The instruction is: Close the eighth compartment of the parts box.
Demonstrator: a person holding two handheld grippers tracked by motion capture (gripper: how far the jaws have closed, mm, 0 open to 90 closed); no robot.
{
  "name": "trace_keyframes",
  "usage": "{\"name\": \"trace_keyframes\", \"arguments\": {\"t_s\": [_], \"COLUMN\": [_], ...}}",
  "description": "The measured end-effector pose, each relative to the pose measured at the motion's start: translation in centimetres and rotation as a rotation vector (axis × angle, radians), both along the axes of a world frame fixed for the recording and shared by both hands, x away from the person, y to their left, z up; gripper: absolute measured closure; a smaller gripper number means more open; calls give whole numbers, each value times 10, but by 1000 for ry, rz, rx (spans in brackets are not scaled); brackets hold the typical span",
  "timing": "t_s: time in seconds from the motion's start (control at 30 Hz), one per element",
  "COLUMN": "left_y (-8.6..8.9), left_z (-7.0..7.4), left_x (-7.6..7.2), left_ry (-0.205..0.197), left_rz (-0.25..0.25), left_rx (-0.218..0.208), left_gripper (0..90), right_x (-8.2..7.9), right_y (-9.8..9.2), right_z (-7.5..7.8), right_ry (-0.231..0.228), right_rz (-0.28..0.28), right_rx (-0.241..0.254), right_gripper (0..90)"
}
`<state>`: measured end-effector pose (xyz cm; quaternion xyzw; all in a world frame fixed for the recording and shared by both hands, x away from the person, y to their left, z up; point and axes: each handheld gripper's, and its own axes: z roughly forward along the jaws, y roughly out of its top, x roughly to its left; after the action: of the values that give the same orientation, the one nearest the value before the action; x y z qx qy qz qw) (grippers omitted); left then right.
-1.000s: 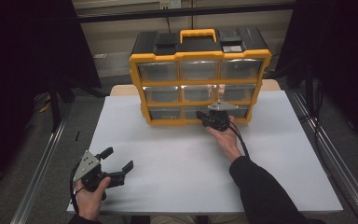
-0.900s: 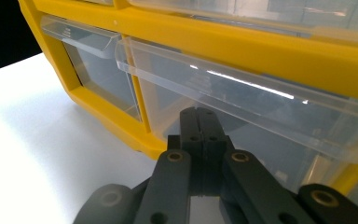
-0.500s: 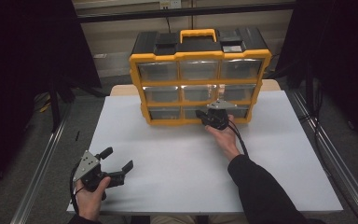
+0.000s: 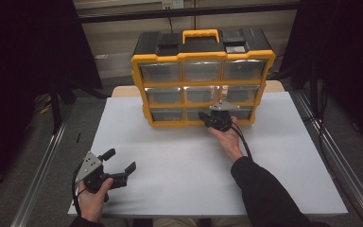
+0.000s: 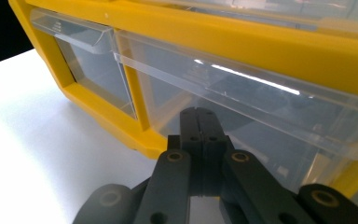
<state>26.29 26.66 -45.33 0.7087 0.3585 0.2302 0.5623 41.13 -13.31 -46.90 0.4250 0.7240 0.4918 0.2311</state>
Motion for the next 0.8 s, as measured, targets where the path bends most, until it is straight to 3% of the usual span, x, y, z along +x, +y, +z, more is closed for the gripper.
{"name": "trace_keyframes", "arguments": {"t_s": [0.13, 0.27, 0.3, 0.8], "left_y": [0, 2, 2, 5], "left_z": [-1, -1, -1, 0], "left_x": [1, 1, 1, -4], "left_ry": [2, 6, 5, -5], "left_rz": [12, 21, 20, 16], "left_rx": [-4, -6, -7, -6], "left_gripper": [38, 36, 36, 37], "right_x": [-2, -5, -7, -33], "right_y": [-2, -4, -4, -13], "right_z": [-2, 0, 1, 11], "right_ry": [18, 7, -5, -24], "right_rz": [14, 20, 12, 25], "right_rx": [3, 9, 11, 39], "right_gripper": [890, 777, 643, 309]}}
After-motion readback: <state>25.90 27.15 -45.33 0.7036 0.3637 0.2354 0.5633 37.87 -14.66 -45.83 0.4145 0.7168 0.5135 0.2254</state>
